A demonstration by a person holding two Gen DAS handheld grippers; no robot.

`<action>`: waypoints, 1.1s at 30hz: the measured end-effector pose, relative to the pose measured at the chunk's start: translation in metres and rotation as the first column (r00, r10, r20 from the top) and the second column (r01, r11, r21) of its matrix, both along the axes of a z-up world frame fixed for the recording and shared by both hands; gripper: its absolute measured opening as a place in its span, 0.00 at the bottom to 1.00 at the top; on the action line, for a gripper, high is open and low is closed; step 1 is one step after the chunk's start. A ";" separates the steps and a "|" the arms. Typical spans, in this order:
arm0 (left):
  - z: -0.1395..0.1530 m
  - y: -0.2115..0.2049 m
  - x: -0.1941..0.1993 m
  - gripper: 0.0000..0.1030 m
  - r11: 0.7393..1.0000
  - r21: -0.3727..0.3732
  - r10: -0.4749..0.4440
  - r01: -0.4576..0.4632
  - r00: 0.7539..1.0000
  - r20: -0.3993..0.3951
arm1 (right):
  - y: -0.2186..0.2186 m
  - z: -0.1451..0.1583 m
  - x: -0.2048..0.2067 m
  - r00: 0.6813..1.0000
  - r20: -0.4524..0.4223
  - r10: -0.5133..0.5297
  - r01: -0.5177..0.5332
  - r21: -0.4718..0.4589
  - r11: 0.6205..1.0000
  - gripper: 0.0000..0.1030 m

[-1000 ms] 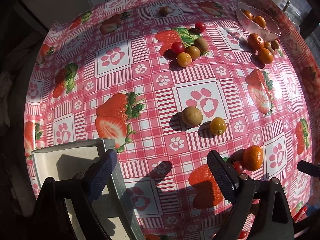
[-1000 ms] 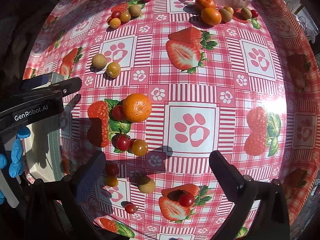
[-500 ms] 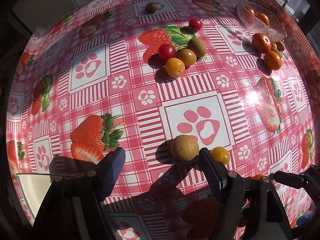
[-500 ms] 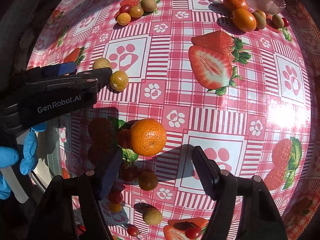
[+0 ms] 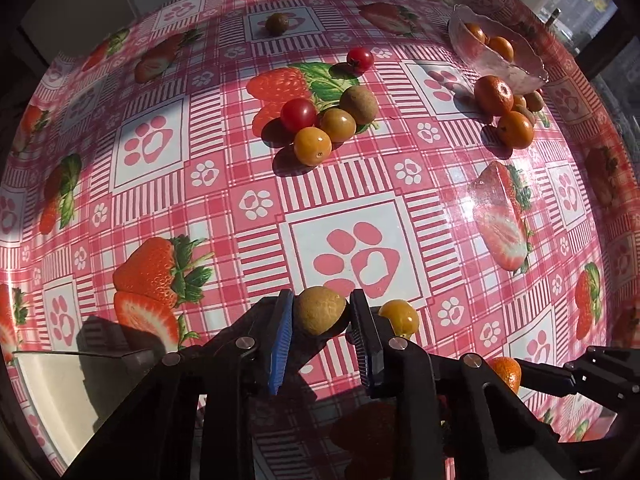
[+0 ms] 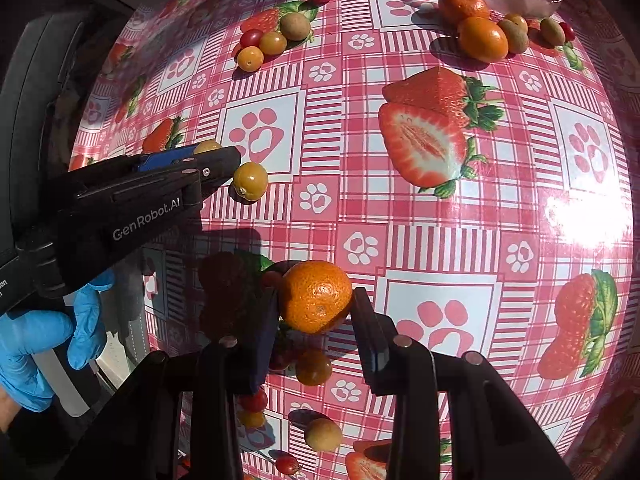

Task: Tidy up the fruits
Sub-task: 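Grasp the brown kiwi with the left tool while the right tool grasps the mandarin, then carry kiwi and mandarin over the white tray and open both tools to drop them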

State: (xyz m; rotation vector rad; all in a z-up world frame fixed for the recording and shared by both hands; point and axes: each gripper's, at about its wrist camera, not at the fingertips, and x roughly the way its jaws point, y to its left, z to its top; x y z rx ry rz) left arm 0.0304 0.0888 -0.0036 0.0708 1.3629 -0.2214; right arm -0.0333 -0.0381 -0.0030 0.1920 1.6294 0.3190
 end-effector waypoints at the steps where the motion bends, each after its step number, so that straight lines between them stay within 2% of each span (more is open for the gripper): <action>1: 0.003 0.001 -0.002 0.29 1.000 -0.006 0.004 -0.004 1.000 0.002 | -0.004 0.003 -0.003 1.000 -0.001 -0.007 0.007 0.003 1.000 0.39; 10: 0.045 0.021 -0.037 0.29 0.995 -0.085 0.055 -0.052 0.998 0.041 | -0.006 0.016 -0.022 0.999 -0.016 -0.047 0.047 0.024 0.999 0.39; 17: 0.054 0.072 -0.073 0.29 0.986 -0.115 0.128 -0.123 0.991 0.038 | 0.018 0.029 -0.034 1.000 -0.016 -0.019 0.020 0.038 0.999 0.39; 25: 0.052 0.134 -0.109 0.29 0.969 -0.097 0.230 -0.226 0.973 0.023 | 0.072 0.041 -0.038 0.997 -0.006 0.080 -0.080 0.051 0.996 0.39; 33: 0.047 0.207 -0.128 0.29 0.942 -0.037 0.335 -0.333 0.942 0.032 | 0.158 0.047 -0.031 0.977 0.013 0.215 -0.215 0.083 0.973 0.39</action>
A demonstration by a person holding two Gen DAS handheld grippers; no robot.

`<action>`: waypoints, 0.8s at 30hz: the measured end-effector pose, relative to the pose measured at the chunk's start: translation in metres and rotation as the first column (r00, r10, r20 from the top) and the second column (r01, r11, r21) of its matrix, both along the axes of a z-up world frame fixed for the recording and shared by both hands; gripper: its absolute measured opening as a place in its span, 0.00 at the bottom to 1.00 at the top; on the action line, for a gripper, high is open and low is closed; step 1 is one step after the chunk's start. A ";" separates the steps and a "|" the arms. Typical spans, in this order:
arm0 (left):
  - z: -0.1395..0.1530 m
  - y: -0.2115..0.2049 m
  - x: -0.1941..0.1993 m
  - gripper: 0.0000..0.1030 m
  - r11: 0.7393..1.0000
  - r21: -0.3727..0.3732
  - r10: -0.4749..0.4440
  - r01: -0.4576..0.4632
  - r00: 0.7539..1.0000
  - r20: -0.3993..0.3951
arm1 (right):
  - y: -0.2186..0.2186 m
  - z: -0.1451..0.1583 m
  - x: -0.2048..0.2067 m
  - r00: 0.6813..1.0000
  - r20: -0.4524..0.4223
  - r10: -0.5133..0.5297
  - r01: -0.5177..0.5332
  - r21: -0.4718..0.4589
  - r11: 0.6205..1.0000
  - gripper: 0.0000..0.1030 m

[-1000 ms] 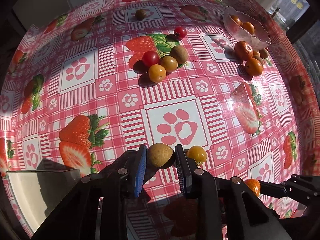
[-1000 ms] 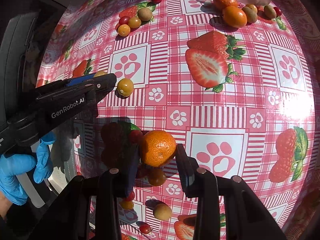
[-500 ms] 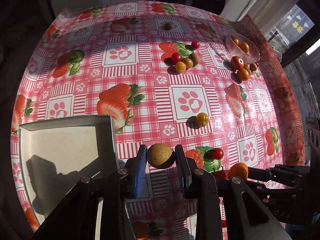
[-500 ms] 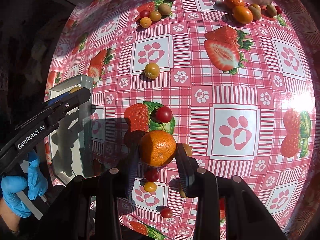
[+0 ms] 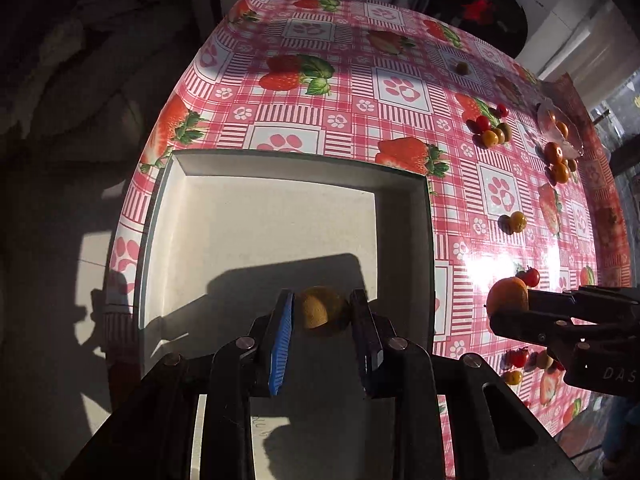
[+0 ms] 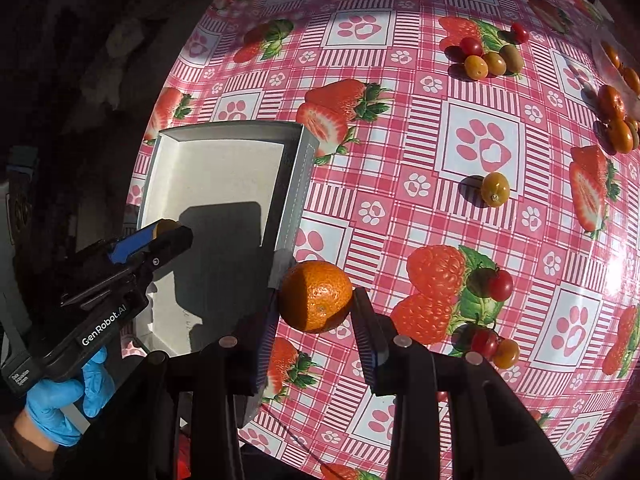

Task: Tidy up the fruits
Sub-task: 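Carry kiwi and mandarin over the white tray and open both tools to drop them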

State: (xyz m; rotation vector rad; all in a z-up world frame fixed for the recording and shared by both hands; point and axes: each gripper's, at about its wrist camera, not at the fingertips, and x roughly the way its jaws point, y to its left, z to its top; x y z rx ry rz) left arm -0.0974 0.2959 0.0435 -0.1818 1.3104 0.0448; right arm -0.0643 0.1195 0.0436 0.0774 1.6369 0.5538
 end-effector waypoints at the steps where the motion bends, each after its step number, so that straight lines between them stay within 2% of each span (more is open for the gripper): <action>1: -0.001 0.008 0.000 0.29 1.000 0.009 0.007 -0.007 1.000 -0.001 | 0.011 -0.001 0.002 1.000 0.001 0.014 -0.014 0.005 1.000 0.39; 5: -0.012 0.032 0.007 0.29 0.999 0.040 0.024 -0.023 1.000 -0.019 | 0.052 -0.009 0.010 0.998 0.004 0.063 -0.063 0.009 0.998 0.39; 10: -0.029 0.041 0.021 0.29 0.998 0.058 0.030 -0.028 0.999 -0.031 | 0.085 -0.026 0.023 0.996 0.006 0.085 -0.085 -0.022 0.996 0.39; 15: -0.041 0.039 0.028 0.29 0.998 0.058 0.022 -0.019 0.999 -0.050 | 0.095 -0.043 0.035 0.998 0.000 0.068 -0.068 -0.064 0.996 0.39; 23: -0.053 0.035 0.023 0.30 0.996 0.090 -0.002 0.010 0.996 -0.088 | 0.107 -0.064 0.032 0.996 -0.019 0.087 -0.089 -0.105 0.990 0.41; 24: -0.053 0.036 0.022 0.38 0.996 0.093 0.000 0.009 0.996 -0.089 | 0.108 -0.065 0.031 0.996 -0.021 0.086 -0.088 -0.106 0.990 0.41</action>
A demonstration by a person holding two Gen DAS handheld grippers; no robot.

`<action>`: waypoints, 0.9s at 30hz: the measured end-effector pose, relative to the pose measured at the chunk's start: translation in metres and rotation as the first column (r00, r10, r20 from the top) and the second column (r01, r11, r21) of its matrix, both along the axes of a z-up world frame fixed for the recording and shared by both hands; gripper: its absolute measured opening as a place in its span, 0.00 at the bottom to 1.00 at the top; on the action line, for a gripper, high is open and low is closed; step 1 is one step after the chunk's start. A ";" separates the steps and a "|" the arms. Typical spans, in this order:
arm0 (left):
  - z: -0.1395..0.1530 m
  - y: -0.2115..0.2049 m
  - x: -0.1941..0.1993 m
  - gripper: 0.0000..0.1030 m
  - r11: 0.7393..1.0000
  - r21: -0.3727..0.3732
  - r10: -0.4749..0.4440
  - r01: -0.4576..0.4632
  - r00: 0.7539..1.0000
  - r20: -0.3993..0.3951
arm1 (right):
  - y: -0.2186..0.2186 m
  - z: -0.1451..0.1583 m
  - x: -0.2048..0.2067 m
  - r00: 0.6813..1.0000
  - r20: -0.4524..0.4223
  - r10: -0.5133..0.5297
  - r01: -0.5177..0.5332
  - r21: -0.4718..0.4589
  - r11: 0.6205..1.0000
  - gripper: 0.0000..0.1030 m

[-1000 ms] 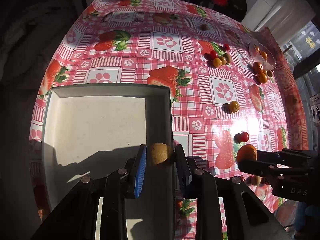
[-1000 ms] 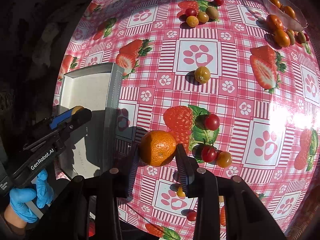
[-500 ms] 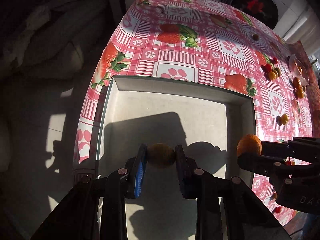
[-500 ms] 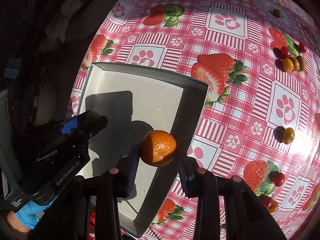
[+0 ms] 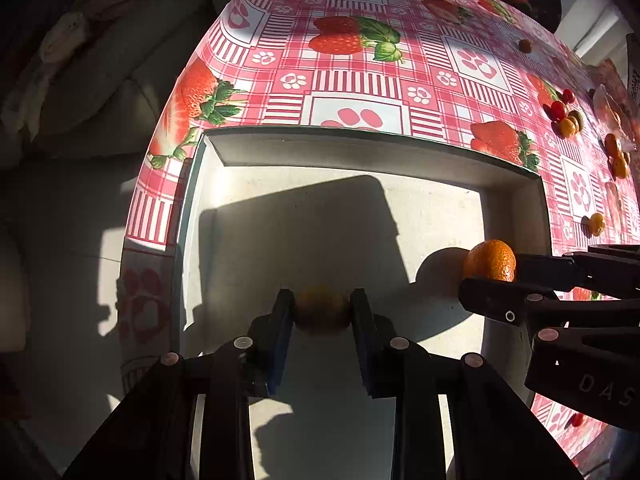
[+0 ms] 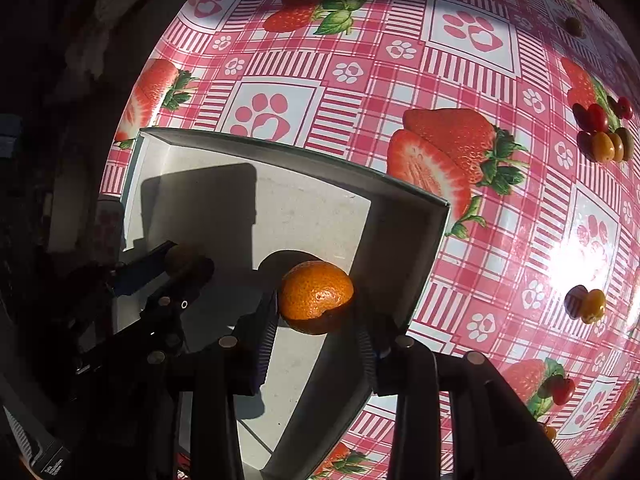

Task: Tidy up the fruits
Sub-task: 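Carry kiwi and mandarin over the white tray and open both tools to drop them, then grasp a red cherry tomato with the left tool while the right grasps another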

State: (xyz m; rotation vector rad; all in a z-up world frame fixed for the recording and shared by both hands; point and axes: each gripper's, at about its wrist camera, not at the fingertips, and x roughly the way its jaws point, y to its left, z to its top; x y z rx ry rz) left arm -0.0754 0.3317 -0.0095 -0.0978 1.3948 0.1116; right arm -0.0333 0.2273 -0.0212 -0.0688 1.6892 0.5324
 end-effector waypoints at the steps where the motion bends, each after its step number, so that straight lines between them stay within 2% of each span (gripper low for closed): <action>1: 0.000 0.001 -0.001 0.62 1.000 0.012 0.006 -0.006 1.000 0.000 | 0.001 -0.001 0.000 1.000 -0.005 -0.004 0.004 0.001 1.000 0.41; 2: 0.002 0.002 -0.003 0.73 0.999 0.033 0.016 -0.016 1.000 0.013 | 0.001 0.000 0.000 1.000 -0.007 -0.011 0.011 0.005 1.000 0.42; 3: 0.005 0.002 -0.006 0.79 0.998 0.051 0.021 -0.023 0.999 0.034 | 0.002 -0.001 0.000 1.000 -0.007 -0.017 0.017 0.011 1.000 0.43; 6: 0.005 0.003 -0.007 0.79 0.999 0.050 0.019 -0.021 1.000 0.023 | -0.002 0.002 0.000 0.999 -0.010 -0.030 0.030 0.035 0.999 0.53; 9: 0.006 0.004 -0.009 0.79 0.998 0.051 0.027 -0.027 1.000 0.011 | -0.004 0.011 0.004 0.999 -0.014 -0.039 0.040 0.069 0.997 0.72; 10: 0.007 0.004 -0.006 0.79 0.998 0.049 0.029 -0.030 1.000 0.009 | -0.004 0.014 0.005 0.999 -0.005 -0.043 0.043 0.070 0.997 0.83; 14: 0.015 -0.001 -0.009 0.79 0.998 0.062 0.018 -0.018 1.000 0.001 | -0.009 0.031 0.006 0.997 0.048 -0.064 0.061 0.059 0.996 0.85; 20: 0.021 -0.022 -0.025 0.79 0.998 0.067 -0.009 0.011 0.999 -0.031 | -0.030 0.045 -0.014 0.995 0.072 -0.063 0.062 0.027 0.998 0.85; 27: 0.027 -0.067 -0.051 0.79 0.995 0.051 -0.078 0.082 0.994 -0.071 | -0.093 0.046 -0.057 0.992 0.055 -0.113 0.115 -0.035 0.993 0.85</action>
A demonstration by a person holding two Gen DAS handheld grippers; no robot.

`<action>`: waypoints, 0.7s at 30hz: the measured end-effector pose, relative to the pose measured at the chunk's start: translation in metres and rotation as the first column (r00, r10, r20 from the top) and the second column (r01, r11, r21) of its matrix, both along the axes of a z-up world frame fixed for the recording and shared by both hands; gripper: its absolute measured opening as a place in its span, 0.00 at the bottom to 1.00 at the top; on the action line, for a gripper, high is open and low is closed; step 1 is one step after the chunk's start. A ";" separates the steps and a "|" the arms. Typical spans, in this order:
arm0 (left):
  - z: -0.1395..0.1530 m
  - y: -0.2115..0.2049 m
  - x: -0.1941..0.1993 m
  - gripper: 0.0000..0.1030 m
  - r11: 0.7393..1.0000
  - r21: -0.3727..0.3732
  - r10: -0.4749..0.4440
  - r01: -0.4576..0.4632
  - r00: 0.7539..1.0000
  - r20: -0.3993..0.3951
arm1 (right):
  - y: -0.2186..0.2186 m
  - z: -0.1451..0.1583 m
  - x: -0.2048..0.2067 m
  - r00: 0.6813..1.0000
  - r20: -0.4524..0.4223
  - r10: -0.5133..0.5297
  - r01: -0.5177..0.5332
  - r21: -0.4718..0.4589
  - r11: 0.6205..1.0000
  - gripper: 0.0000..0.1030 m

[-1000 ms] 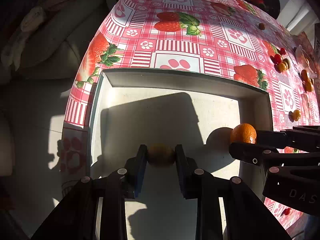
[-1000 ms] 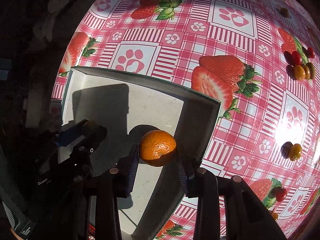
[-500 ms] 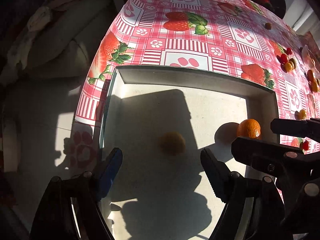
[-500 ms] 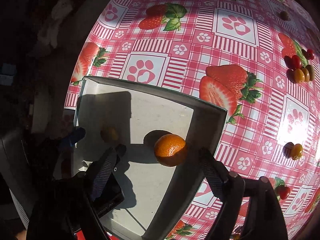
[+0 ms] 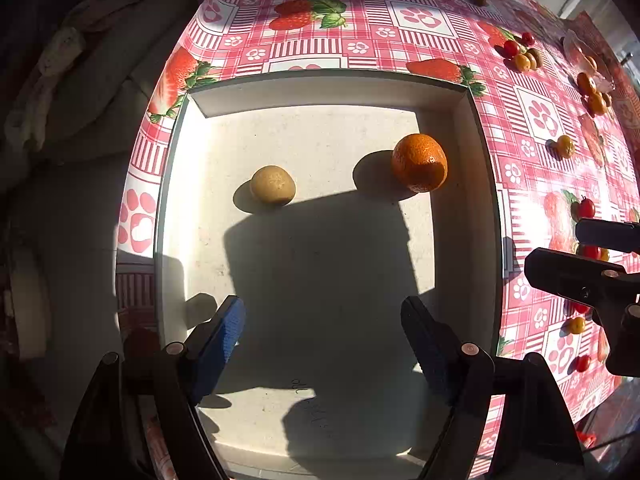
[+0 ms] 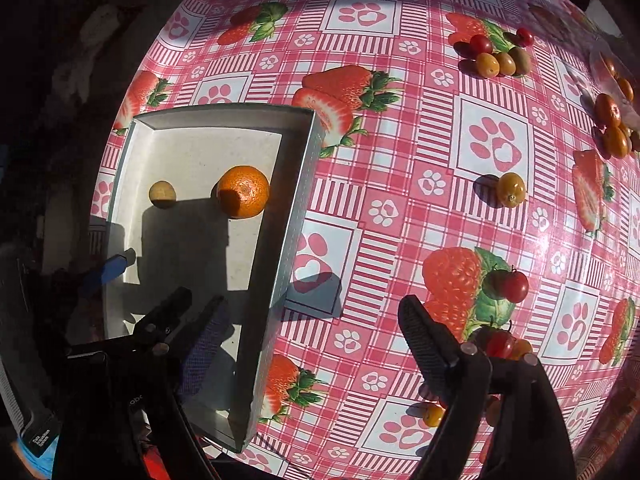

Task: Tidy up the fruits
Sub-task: 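Grasp a red cherry tomato with the left tool while the right grasps another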

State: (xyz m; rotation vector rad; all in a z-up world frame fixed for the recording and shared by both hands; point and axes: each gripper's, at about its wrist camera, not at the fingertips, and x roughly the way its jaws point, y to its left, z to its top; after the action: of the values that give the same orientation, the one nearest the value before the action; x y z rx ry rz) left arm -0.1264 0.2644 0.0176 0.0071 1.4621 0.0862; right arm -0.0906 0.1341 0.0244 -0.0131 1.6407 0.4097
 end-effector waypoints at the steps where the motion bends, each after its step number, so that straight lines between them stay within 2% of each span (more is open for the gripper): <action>1: 0.001 -0.008 -0.002 0.79 1.000 -0.003 -0.016 0.016 1.000 -0.004 | -0.010 -0.001 -0.005 1.000 -0.003 -0.014 0.013 -0.010 1.000 0.85; 5: 0.012 -0.047 -0.001 0.79 0.995 -0.012 -0.095 0.095 0.995 0.009 | -0.060 0.004 -0.024 0.996 0.006 -0.087 0.087 -0.050 0.995 0.85; 10: 0.027 -0.098 0.007 0.79 0.979 -0.034 -0.201 0.203 0.978 0.048 | -0.120 0.013 -0.049 0.983 0.042 -0.178 0.181 -0.106 0.978 0.86; 16: 0.017 -0.140 0.000 0.79 0.940 -0.102 -0.324 0.325 0.946 0.024 | -0.174 0.005 -0.079 0.964 0.015 -0.265 0.264 -0.169 0.950 0.86; 21: 0.001 -0.175 -0.005 0.79 0.918 -0.155 -0.372 0.365 0.928 -0.014 | -0.206 -0.007 -0.094 0.942 -0.021 -0.334 0.325 -0.175 0.929 0.85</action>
State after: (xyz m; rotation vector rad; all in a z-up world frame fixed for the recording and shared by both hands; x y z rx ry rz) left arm -0.1310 0.0898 0.0190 0.1633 1.4838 -0.3346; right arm -0.1842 -0.0722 0.0179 0.1456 1.6860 0.0113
